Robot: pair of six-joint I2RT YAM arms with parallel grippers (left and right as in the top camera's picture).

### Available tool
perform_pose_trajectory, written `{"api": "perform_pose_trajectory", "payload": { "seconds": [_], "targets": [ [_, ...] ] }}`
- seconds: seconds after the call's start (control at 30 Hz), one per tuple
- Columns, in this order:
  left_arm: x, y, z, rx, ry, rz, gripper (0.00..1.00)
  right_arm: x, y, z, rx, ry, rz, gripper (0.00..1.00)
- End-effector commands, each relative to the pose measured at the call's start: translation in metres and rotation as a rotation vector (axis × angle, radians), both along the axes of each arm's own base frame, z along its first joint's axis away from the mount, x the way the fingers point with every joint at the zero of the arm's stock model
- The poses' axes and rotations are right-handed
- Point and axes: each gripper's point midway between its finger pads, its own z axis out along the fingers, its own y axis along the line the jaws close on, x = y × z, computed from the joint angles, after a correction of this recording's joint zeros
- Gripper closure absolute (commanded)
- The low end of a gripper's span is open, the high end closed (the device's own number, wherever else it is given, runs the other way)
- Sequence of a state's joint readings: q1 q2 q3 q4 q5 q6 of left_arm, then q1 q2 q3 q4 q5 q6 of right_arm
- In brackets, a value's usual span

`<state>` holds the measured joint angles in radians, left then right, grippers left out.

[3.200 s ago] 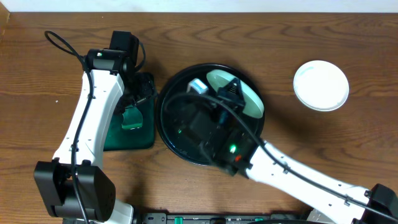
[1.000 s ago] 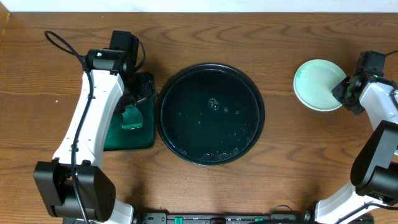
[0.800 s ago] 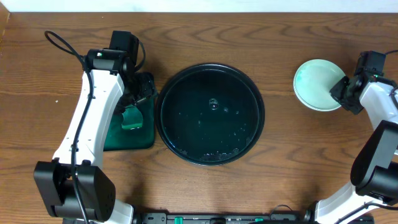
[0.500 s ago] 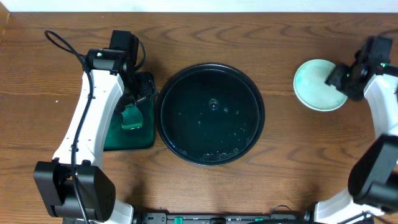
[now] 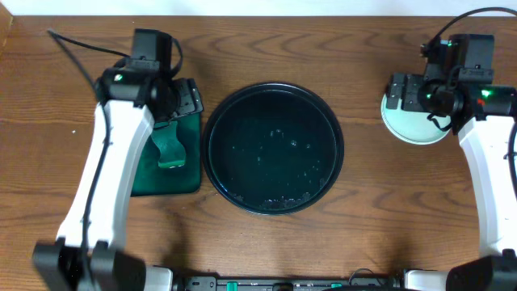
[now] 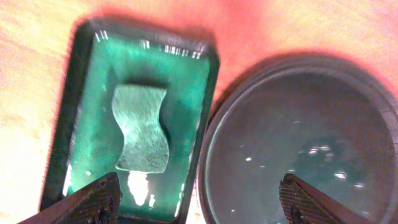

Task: Clean dirty plates on tray and stack at the side
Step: 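Release the plate and raise the right gripper away from the stack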

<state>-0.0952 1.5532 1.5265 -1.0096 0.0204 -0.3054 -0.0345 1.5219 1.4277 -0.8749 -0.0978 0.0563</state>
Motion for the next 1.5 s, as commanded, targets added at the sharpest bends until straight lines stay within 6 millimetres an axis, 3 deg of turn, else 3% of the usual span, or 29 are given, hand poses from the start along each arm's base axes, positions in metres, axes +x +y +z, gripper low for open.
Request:
{"api": "perform_pose_trajectory", "payload": {
  "seconds": [0.0,0.13,0.2,0.43,0.6,0.7,0.83,1.0,1.23,1.47],
  "targets": [
    [-0.016,0.002,0.076,0.019,-0.220,-0.054,0.18,-0.005,0.015,0.019,-0.020,-0.047,0.071,0.01],
    [-0.052,0.006,0.127,0.041,-0.377,-0.095,0.18,-0.012,0.022,0.020,-0.046,-0.038,0.094,0.01],
    [-0.085,0.009,0.160,0.052,-0.489,-0.110,0.18,-0.016,0.022,0.018,-0.073,-0.017,0.093,0.01],
    [-0.180,0.018,0.217,0.044,-0.750,-0.099,0.18,-0.026,0.022,0.011,-0.115,0.030,0.095,0.01],
    [-0.245,0.027,0.222,0.057,-0.850,-0.086,0.18,-0.029,0.023,0.015,-0.115,0.023,0.097,0.01],
    [-0.283,0.043,0.206,0.099,-0.846,-0.027,0.18,-0.030,0.023,0.021,-0.114,0.000,0.096,0.01],
    [-0.319,0.060,0.183,0.137,-0.819,0.051,0.18,-0.032,0.023,0.028,-0.113,-0.020,0.095,0.01],
    [-0.340,0.064,0.174,0.139,-0.840,0.062,0.18,-0.036,0.023,0.033,-0.112,-0.027,0.095,0.01],
    [-0.326,0.063,0.180,0.121,-0.874,0.078,0.18,-0.041,0.028,0.037,-0.112,-0.034,0.110,0.01],
    [-0.325,0.064,0.151,0.140,-0.756,0.070,0.18,-0.044,0.044,0.051,-0.145,-0.092,0.199,0.01]
  ]
}}
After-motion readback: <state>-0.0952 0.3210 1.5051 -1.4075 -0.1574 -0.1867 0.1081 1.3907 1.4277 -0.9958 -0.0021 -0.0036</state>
